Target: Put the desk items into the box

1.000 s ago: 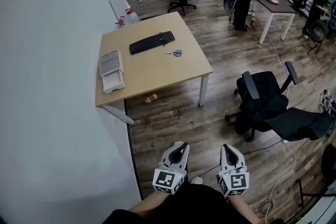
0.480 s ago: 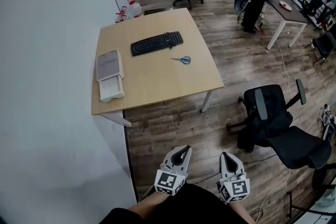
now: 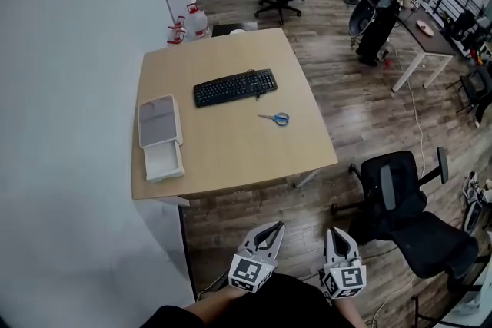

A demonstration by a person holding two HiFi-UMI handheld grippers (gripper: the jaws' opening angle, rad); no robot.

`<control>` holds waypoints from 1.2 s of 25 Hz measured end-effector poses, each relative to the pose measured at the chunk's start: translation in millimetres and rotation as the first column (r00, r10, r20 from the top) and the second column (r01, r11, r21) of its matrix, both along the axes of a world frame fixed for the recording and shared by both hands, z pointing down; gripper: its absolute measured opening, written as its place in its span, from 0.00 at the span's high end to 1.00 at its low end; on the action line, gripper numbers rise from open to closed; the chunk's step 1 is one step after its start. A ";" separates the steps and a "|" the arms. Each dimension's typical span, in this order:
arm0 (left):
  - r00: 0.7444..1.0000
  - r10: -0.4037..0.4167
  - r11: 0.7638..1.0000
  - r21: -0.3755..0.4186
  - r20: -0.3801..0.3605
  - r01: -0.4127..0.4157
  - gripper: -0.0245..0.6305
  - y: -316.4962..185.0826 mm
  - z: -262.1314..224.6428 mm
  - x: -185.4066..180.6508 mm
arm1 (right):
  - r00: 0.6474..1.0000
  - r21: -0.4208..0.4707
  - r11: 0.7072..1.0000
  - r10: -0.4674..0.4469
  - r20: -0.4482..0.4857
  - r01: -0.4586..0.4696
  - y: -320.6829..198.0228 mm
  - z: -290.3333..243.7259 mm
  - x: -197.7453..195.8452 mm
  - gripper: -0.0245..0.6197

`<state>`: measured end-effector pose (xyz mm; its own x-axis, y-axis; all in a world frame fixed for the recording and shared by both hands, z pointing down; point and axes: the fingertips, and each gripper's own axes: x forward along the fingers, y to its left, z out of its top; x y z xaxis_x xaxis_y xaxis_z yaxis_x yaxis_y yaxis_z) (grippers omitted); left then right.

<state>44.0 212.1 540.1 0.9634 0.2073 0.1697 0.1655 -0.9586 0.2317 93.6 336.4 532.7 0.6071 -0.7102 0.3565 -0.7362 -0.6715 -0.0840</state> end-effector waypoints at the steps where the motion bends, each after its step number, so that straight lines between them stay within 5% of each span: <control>1: 1.000 0.004 1.000 -0.002 -0.003 -0.004 0.93 -8.5 -0.7 5.4 | 1.000 0.000 1.000 0.005 0.001 -0.005 -7.8 -1.0 5.7 0.87; 20: 0.991 -0.129 0.992 -0.022 -0.027 0.128 0.93 -97.7 0.9 42.7 | 0.997 0.008 0.997 -0.082 0.015 0.082 -100.2 8.2 77.5 0.87; 30: 0.974 -0.226 0.974 0.021 0.005 0.226 0.93 -140.6 -2.1 122.7 | 0.977 0.021 0.978 -0.206 0.062 0.205 -162.8 25.7 179.0 0.87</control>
